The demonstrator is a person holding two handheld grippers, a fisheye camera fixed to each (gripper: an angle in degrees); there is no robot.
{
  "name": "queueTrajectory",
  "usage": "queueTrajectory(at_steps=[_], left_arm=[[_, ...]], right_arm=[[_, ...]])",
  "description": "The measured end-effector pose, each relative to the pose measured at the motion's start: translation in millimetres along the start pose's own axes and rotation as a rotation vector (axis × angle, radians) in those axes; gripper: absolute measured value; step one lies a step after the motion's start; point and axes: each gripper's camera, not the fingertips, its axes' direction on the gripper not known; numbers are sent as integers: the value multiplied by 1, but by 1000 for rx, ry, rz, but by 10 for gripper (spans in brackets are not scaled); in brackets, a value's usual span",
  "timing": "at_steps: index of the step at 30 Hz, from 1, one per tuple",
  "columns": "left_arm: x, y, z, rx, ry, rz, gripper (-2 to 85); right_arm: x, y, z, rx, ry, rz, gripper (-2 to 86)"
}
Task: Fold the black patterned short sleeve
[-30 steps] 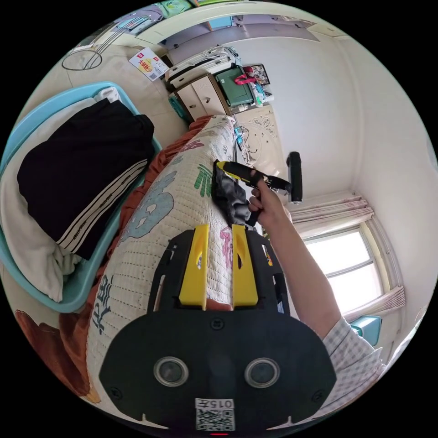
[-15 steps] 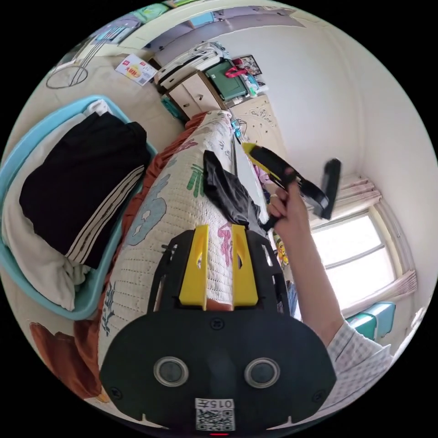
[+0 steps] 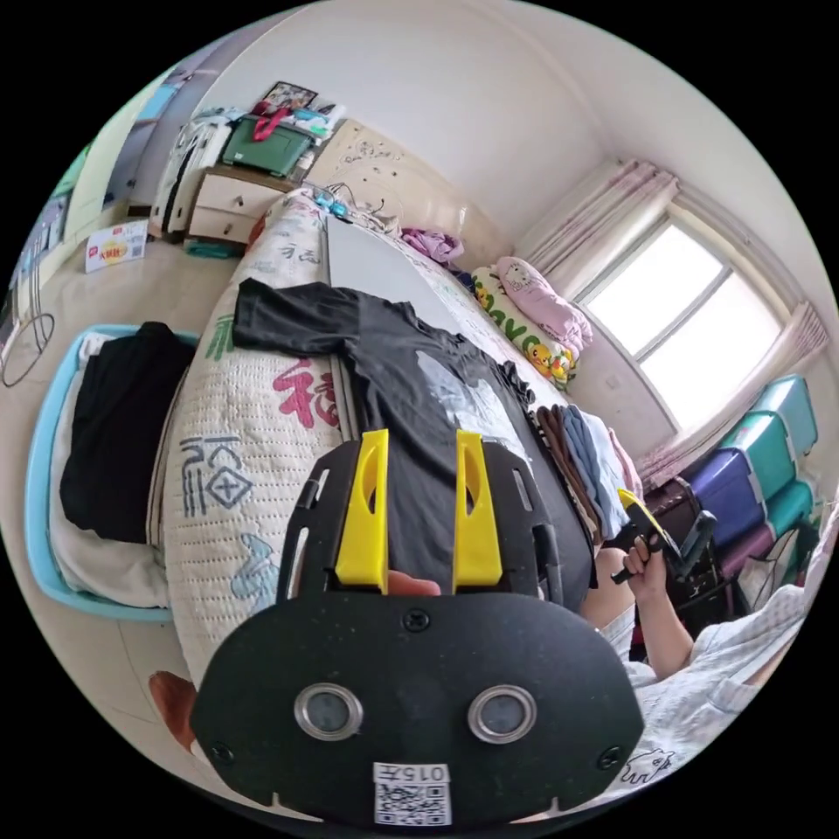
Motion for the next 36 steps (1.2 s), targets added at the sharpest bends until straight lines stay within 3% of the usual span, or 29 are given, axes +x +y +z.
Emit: queueTrajectory(at_steps=[5, 8, 11, 17, 21, 25, 36], left_arm=[[68, 42, -11, -110, -112, 29, 131], [87, 82, -28, -108, -229, -36, 158], [95, 119, -25, -173, -218, -126, 155], [120, 157, 24, -337, -251, -156, 151], [142, 162, 41, -355, -394, -96, 123], [152, 172, 54, -405, -377, -75, 85], [151, 183, 77, -387, -322, -89, -3]], right_arm=[[32, -21, -79, -26, 6, 131, 115], [41, -30, -107, -76, -9, 203, 119], [40, -37, -119, -144, -28, 283, 131], [2, -70, -123, -310, -153, 318, 135], [-36, -102, -149, -307, -117, 291, 115], [-64, -135, -174, -325, -216, 291, 77], [-157, -199, -238, -348, -193, 261, 5]])
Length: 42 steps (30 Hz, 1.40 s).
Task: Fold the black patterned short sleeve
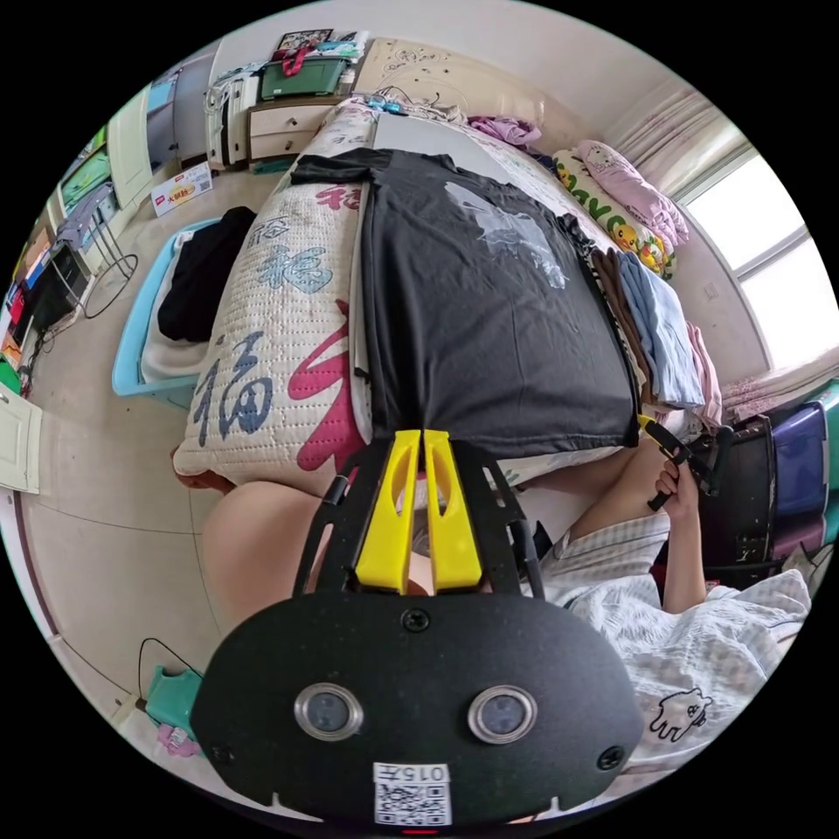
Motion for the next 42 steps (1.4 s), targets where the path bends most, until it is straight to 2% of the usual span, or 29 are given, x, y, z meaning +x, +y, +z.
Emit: queueTrajectory(at_steps=[7, 10, 13, 17, 24, 30, 35, 39, 42], left_arm=[[10, -6, 30, -50, -58, 21, -4], [12, -9, 37, -56, -56, 26, -2], [8, -11, 43, -56, -10, 3, 1], [7, -13, 50, -49, 18, -14, 6], [17, -17, 64, -44, -30, 29, -1], [27, -23, 88, -81, -107, 76, 3], [22, -29, 95, -104, -91, 61, 40], [11, -40, 79, -34, -98, 11, 59], [24, -74, 62, 69, -150, 59, 57]], right_arm=[[-84, -8, -7, -46, 86, -49, 4], [-100, -11, -11, -55, 56, -36, 13], [-119, -15, -22, -67, -68, 8, 50], [-172, -19, -20, -88, 7, -65, 67], [-221, -13, -16, -102, 0, -52, 16], [-277, -16, 1, -159, 76, -105, 12], [-307, -31, -4, -198, -22, -97, 48], [-318, -66, -58, -67, -144, -133, 45], [-326, -123, -95, 81, -97, -208, 46]])
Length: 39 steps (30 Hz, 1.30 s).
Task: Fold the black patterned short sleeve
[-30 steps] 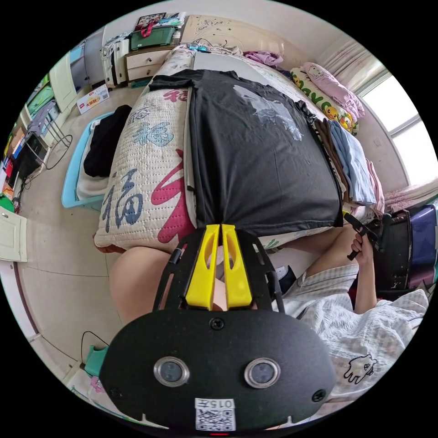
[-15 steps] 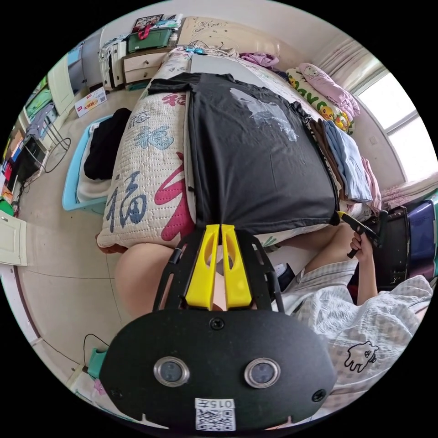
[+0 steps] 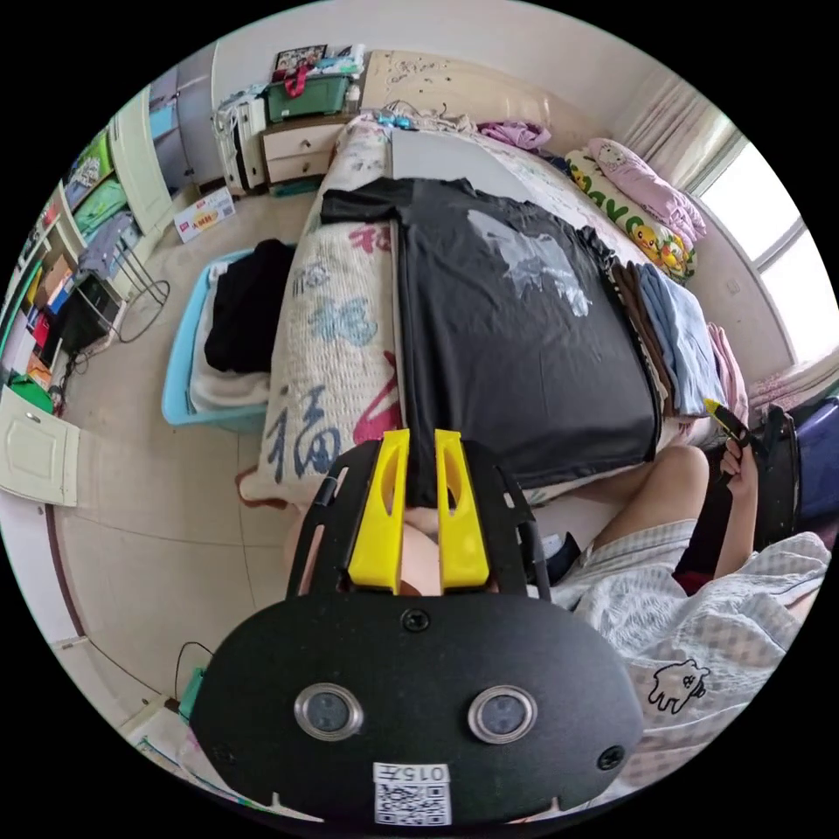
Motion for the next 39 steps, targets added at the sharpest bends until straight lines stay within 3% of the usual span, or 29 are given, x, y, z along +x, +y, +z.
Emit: queueTrajectory(at_steps=[6, 10, 13, 17, 21, 27, 32, 35, 39], left_arm=[[84, -144, 17, 187, 164, 238, 55], [158, -268, 70, 246, 339, 272, 56], [215, -347, 122, 204, 447, 268, 58], [307, -427, 194, 116, 305, 371, 59], [364, -473, 254, 14, 301, 410, 71], [424, -522, 331, -111, 337, 376, 97], [430, -541, 372, -143, 198, 311, 47], [428, -548, 371, -140, 267, 343, 11], [432, -550, 359, -80, 413, 386, 1]], right_arm=[[42, -188, 38, 70, 153, -99, 64], [100, -321, 131, -68, 107, -17, 68], [124, -381, 214, -224, 236, -13, 67], [161, -396, 309, -351, 290, -2, 80], [198, -378, 391, -491, 145, 46, 132], [178, -371, 420, -488, 225, -17, 104], [161, -359, 424, -430, 214, -93, 39], [151, -350, 411, -378, 222, -130, 32], [152, -335, 418, -466, 273, -160, 26]])
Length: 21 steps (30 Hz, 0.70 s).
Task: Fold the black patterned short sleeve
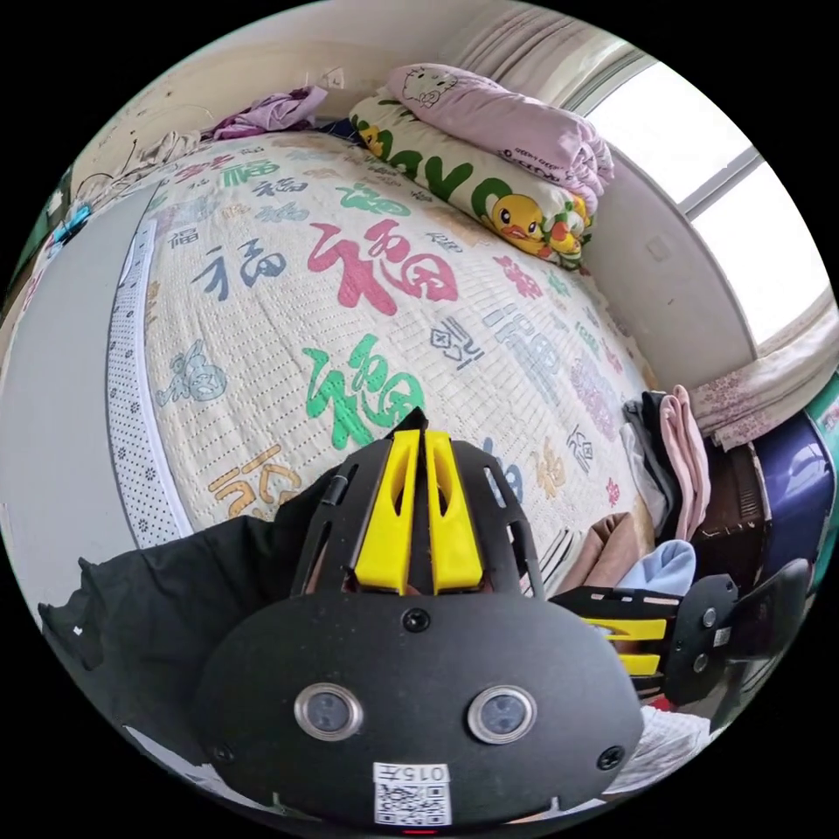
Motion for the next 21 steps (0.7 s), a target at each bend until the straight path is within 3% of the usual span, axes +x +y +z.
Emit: queueTrajectory(at_steps=[9, 15, 21], left_arm=[[11, 6, 28, -68, -44, 94, 10], [-6, 12, 13, -80, 72, 68, 57], [-18, 26, -39, 58, 150, 62, 85]], right_arm=[[-6, 6, 71, -249, 85, -41, 20], [-8, 25, 97, -286, 115, -118, 19], [4, 49, 102, -273, 108, -101, 35]])
